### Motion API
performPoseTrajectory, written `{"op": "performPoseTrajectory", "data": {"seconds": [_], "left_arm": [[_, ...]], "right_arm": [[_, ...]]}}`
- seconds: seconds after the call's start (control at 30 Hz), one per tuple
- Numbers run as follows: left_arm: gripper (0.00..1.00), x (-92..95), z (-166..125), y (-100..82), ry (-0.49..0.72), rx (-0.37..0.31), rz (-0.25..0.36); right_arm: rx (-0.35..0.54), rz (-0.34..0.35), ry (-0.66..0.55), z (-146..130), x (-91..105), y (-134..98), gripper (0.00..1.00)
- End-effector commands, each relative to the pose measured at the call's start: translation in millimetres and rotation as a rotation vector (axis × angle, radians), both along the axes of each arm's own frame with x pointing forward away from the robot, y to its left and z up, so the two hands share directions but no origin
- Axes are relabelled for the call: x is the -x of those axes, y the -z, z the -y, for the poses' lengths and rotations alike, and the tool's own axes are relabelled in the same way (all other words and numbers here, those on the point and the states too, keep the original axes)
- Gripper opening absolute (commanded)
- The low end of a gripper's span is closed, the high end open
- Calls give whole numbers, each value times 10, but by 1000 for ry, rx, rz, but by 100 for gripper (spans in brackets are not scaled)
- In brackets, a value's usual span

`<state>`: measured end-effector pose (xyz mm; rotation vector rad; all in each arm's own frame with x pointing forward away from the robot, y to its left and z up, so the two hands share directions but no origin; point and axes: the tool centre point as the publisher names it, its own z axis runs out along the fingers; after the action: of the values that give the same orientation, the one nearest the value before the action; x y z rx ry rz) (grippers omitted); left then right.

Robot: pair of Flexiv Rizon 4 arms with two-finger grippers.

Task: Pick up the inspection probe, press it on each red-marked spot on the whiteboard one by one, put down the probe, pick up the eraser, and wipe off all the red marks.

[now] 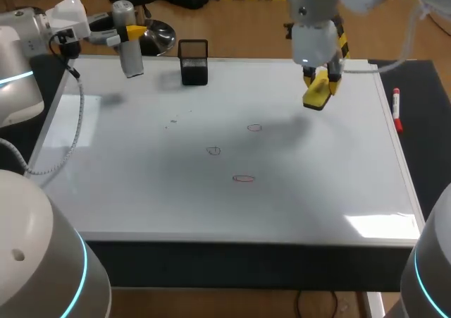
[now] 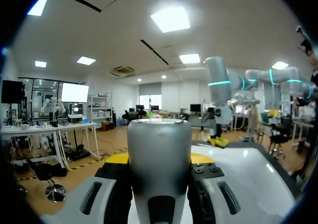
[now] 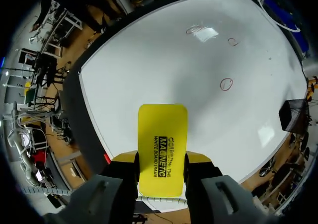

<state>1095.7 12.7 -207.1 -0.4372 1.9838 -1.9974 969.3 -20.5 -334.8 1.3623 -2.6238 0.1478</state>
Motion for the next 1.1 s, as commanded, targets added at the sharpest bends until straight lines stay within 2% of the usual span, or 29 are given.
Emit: {"op": "performPoseTrajectory", "data": {"seconds": [0.03, 0.17, 0.33, 1.1], "left_arm": [[0, 9, 4, -8, -4, 1, 2], [0, 9, 4, -8, -4, 1, 2], [0, 9, 4, -8, -4, 1, 2], [0, 9, 4, -8, -4, 1, 2]], "right_arm": [[1, 127, -10, 182, 88, 32, 0], [-45, 145, 6, 265, 74, 79, 0], [-53, 140, 20, 374, 19, 89, 0], [-98, 90, 21, 592, -458, 130, 0]]}}
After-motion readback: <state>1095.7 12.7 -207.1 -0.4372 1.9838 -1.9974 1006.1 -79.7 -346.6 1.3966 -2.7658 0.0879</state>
